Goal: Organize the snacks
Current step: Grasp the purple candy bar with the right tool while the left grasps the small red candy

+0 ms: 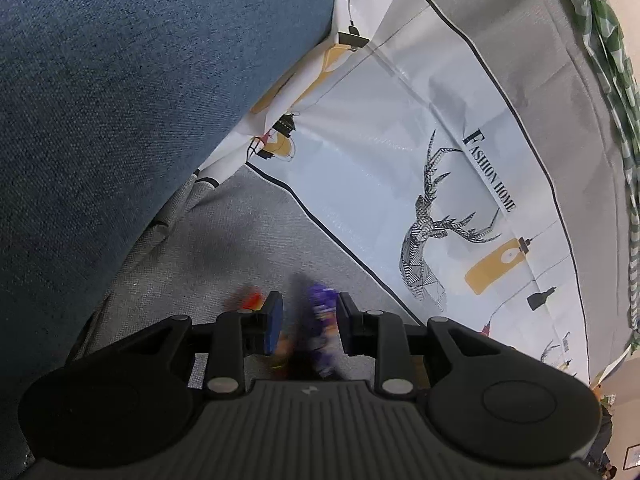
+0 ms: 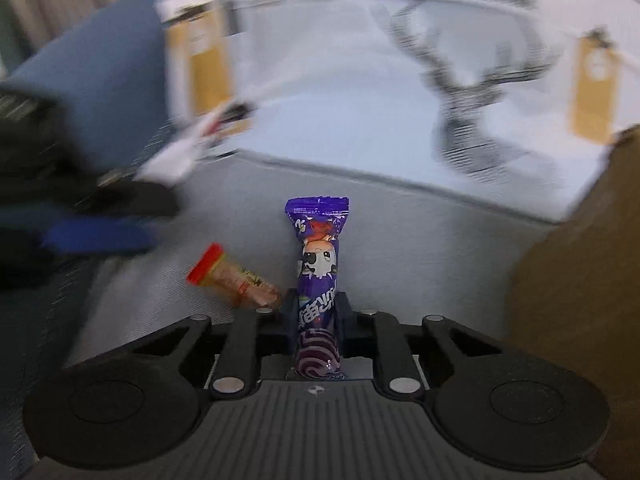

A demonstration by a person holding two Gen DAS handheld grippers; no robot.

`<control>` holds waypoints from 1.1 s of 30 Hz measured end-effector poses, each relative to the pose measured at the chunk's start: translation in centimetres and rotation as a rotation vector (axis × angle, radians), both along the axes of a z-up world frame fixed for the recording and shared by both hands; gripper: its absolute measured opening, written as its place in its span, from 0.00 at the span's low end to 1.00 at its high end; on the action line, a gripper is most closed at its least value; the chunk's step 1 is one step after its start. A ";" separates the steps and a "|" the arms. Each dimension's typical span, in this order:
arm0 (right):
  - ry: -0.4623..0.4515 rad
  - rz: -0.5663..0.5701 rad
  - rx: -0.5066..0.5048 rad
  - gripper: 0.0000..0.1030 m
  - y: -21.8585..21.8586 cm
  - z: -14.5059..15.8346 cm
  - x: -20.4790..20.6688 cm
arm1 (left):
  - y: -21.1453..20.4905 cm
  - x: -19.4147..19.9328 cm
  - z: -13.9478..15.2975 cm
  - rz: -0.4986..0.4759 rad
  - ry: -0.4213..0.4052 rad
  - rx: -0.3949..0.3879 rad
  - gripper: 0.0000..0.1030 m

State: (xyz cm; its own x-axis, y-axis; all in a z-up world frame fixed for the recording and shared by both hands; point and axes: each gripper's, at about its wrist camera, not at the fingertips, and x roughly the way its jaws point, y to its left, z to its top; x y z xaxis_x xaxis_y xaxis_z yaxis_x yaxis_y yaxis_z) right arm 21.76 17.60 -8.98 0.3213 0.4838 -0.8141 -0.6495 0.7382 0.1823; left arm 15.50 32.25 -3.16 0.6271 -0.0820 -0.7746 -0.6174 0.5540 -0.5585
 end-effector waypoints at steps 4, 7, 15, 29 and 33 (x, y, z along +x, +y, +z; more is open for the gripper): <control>0.038 0.070 0.024 0.16 0.1 0.4 -2.6 | 0.0 -0.2 0.3 -0.013 -0.003 0.010 0.30; 0.061 0.011 0.039 0.16 -1.7 1.6 -4.8 | 0.2 -0.6 0.4 -0.028 0.006 0.024 0.30; -0.002 -0.096 0.033 0.17 -8.6 4.0 -10.3 | -1.0 -0.9 -0.8 -0.097 0.082 0.100 0.33; 0.033 -0.146 -0.025 0.33 -7.2 -0.2 -10.3 | -5.2 1.9 -3.8 -0.193 0.195 0.355 0.47; 0.016 -0.116 -0.032 0.37 -6.7 -0.5 -10.5 | -6.2 2.4 -3.9 -0.220 0.215 0.413 0.44</control>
State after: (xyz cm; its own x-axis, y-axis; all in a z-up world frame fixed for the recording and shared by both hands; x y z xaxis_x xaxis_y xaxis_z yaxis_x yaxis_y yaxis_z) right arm 11.30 10.92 -9.52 0.3609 0.4175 -0.8339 -0.5566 0.8139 0.1667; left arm 17.88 26.01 -7.07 0.4521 0.1463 -0.8799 -0.5387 0.8310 -0.1386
